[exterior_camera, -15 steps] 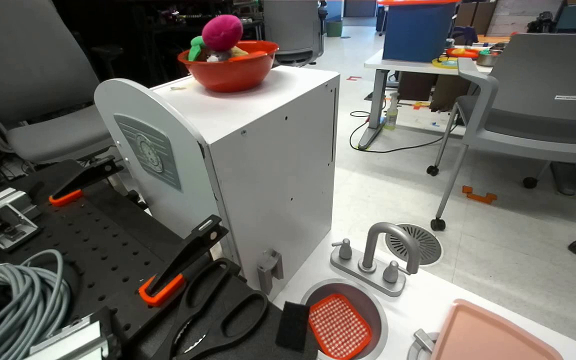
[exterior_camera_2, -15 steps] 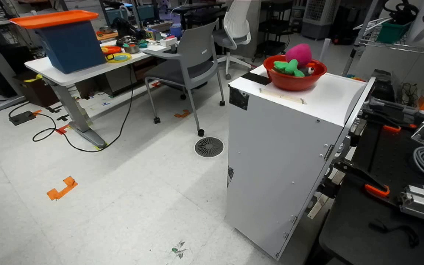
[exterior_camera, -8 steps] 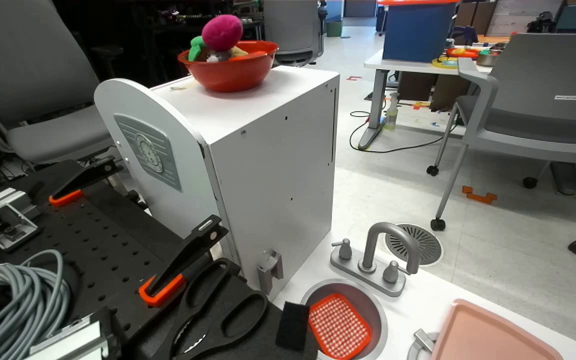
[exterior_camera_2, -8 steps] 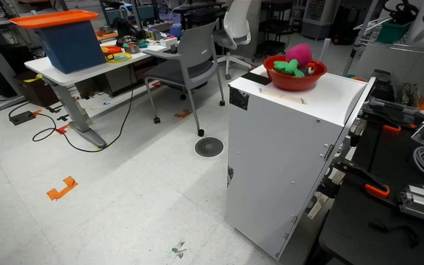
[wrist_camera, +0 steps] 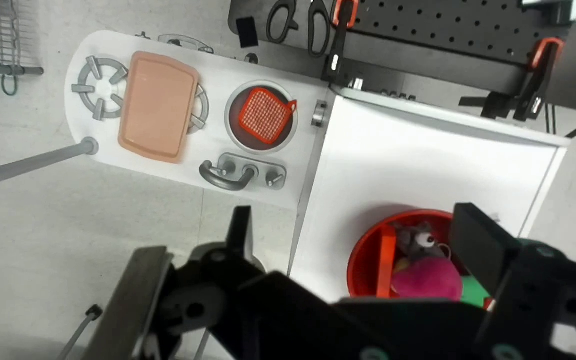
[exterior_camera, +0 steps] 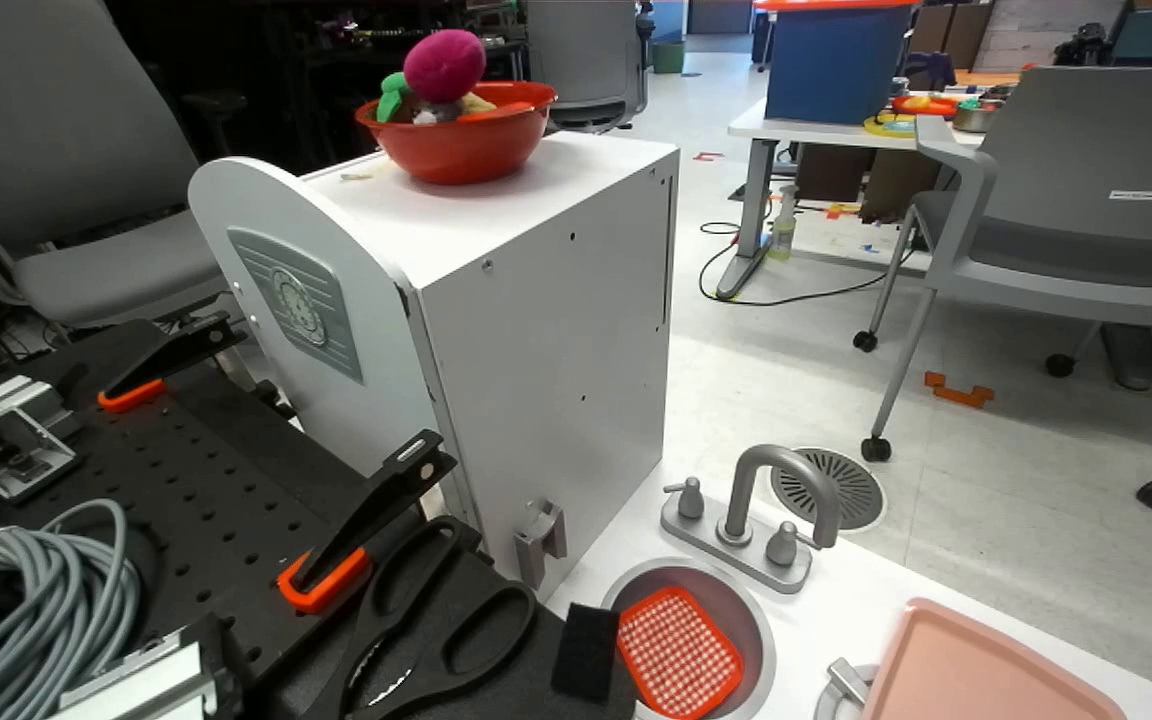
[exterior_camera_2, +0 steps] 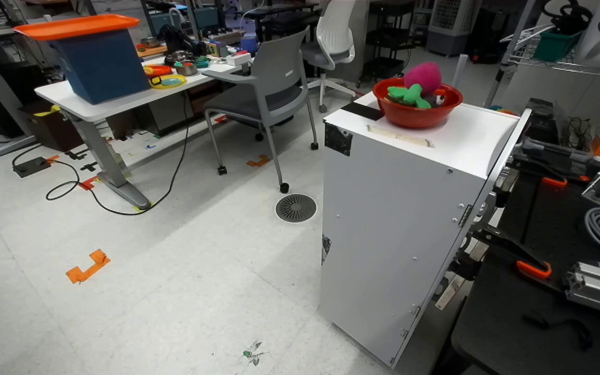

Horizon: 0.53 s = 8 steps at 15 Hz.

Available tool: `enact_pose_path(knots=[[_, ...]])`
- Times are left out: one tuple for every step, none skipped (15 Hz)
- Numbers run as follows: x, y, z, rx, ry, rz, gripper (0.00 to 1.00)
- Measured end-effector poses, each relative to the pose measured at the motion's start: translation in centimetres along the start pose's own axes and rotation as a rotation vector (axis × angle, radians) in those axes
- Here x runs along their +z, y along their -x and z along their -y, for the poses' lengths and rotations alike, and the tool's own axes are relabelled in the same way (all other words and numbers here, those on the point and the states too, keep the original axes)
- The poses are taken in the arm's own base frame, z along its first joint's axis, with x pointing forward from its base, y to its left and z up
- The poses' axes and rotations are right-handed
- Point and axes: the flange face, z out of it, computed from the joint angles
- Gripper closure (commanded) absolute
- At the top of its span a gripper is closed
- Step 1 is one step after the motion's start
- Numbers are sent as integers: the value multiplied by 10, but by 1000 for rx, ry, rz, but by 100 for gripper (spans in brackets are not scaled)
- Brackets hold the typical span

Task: Put the purple fluffy object in the sink.

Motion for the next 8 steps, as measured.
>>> enact_pose_path(knots=[[-2, -3, 3, 29, -12, -21, 0], [-3, -5, 5, 52, -36, -41, 0], [-4, -6, 6, 73, -60, -58, 0], [-5, -8, 8, 88, -86, -72, 0], [-5, -9, 10, 97, -113, -83, 0], [-6, -9, 12, 104, -133, -93, 0], [-6, -10, 12, 108, -142, -102, 0], [-6, -11, 12, 107, -143, -106, 0]])
